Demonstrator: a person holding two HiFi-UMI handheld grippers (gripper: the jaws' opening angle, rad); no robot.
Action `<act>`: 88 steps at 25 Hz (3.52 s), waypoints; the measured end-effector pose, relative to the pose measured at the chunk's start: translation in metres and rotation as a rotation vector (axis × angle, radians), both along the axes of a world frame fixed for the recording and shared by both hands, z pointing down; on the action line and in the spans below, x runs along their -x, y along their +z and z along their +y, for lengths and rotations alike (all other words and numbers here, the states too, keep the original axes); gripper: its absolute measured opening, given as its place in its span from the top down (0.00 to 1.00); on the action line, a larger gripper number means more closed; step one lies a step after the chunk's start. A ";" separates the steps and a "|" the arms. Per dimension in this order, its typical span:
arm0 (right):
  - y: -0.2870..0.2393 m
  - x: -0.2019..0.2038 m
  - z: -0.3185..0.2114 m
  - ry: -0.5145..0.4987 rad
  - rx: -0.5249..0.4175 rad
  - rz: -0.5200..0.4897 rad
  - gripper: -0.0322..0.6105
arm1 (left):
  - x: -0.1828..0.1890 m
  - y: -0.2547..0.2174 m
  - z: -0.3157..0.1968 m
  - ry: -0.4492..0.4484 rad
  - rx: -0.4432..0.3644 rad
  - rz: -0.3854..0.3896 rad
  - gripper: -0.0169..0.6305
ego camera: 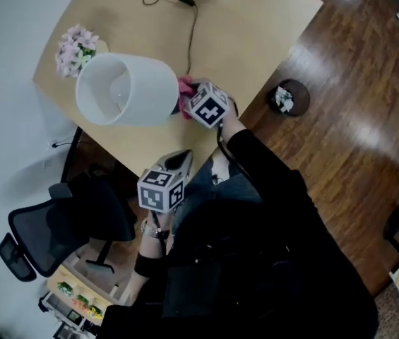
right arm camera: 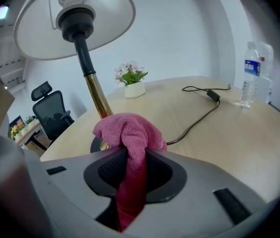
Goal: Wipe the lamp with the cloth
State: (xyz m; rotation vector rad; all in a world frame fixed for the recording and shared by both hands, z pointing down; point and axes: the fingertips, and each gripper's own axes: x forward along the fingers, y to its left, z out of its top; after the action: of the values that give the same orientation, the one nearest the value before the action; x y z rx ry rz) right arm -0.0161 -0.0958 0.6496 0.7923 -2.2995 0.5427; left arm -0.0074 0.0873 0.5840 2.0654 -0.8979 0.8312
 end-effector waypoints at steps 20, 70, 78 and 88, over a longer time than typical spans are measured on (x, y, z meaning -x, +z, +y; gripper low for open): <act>0.000 0.025 -0.050 -0.463 -0.090 0.014 0.80 | -0.034 0.007 -0.037 -0.265 0.010 -0.010 0.99; -0.003 0.011 -0.036 -0.989 -0.079 -0.038 0.81 | -0.076 0.015 -0.090 -0.734 0.002 -0.033 0.99; 0.012 -0.013 -0.003 -0.767 -0.067 0.036 0.81 | -0.043 0.020 -0.060 -0.606 0.012 -0.039 0.99; 0.015 -0.009 0.025 -0.497 -0.045 0.100 0.81 | 0.006 0.011 -0.034 -0.502 -0.018 -0.010 0.99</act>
State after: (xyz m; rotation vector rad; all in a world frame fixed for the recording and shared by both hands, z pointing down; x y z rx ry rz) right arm -0.0071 -0.0708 0.6644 0.2376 -2.3041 0.2204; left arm -0.0138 0.0529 0.5951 1.7323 -1.3568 0.5600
